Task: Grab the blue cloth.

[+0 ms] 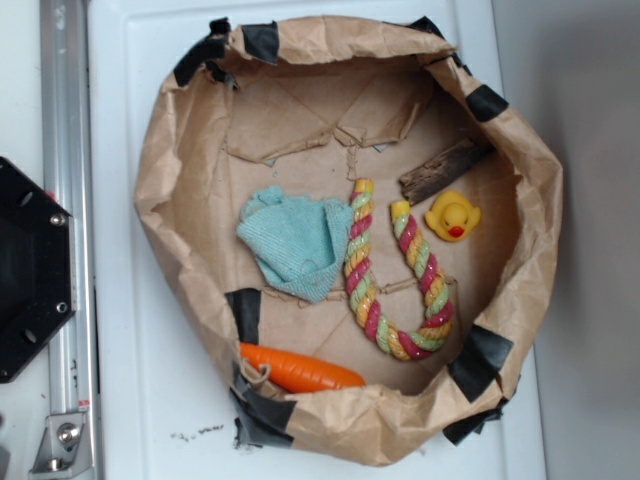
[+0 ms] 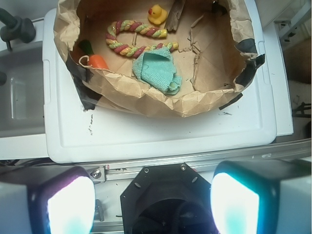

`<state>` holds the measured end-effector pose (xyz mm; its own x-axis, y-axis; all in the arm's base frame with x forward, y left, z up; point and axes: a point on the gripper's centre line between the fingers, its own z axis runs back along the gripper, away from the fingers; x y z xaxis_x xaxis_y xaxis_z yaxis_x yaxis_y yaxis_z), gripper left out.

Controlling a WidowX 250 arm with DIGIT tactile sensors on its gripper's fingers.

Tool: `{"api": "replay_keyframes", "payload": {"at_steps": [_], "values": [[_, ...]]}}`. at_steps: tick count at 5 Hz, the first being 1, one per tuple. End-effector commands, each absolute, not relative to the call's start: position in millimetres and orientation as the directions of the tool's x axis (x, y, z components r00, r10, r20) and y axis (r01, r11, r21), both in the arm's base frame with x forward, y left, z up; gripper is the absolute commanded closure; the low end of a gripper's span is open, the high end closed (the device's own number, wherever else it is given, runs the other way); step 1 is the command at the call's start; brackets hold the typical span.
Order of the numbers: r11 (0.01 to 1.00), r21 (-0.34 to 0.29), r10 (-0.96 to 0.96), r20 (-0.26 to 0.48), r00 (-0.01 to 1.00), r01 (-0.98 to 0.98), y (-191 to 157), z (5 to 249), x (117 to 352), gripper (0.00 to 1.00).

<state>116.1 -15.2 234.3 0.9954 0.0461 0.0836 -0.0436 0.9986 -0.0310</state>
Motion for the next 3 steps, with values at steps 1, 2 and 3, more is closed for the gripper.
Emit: {"api": "replay_keyframes", "payload": {"at_steps": [1, 2, 3], "values": [[0.999, -0.031, 0.046, 0.084, 0.995, -0.044, -15, 234, 116, 0.0], [0.997, 0.008, 0.076, 0.074, 0.994, -0.076, 3, 187, 154, 0.0], [0.995, -0.008, 0.104, 0.044, 0.994, -0.104, 9, 154, 192, 0.0]]}}
